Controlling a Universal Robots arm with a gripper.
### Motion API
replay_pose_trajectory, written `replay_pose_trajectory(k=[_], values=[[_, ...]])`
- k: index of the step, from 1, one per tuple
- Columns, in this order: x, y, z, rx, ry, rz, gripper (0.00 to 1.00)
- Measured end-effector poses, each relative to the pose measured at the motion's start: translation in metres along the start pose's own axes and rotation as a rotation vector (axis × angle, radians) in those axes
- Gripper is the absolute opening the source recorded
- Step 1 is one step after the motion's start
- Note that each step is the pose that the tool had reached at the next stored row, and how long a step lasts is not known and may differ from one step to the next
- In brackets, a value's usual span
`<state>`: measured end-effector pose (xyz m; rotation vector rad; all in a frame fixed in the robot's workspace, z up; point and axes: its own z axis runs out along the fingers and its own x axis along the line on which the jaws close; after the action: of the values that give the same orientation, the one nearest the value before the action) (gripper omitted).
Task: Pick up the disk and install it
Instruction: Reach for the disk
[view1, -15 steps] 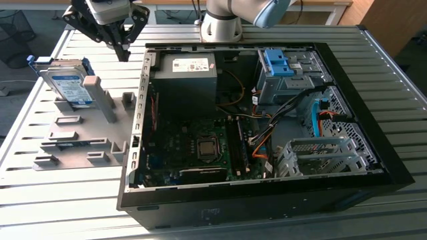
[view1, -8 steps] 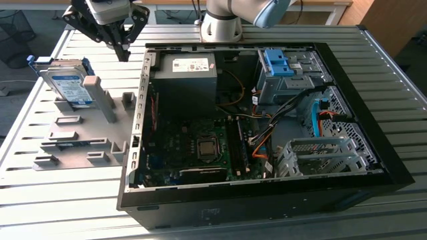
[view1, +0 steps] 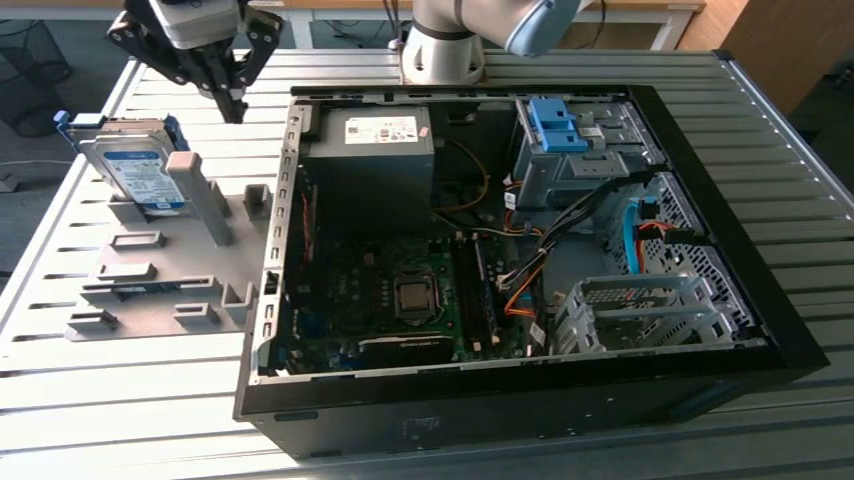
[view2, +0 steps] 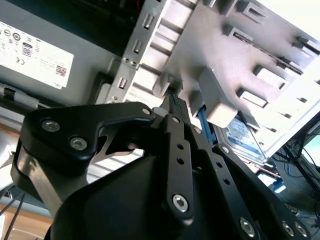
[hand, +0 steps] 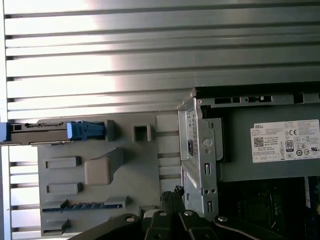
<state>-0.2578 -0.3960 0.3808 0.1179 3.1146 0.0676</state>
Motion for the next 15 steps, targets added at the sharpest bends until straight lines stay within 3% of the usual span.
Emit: replay_pose_trajectory(k=[15], values=[[0.0518,0.0118,0.0011,0.0000,0.0001,0.000,0.11]])
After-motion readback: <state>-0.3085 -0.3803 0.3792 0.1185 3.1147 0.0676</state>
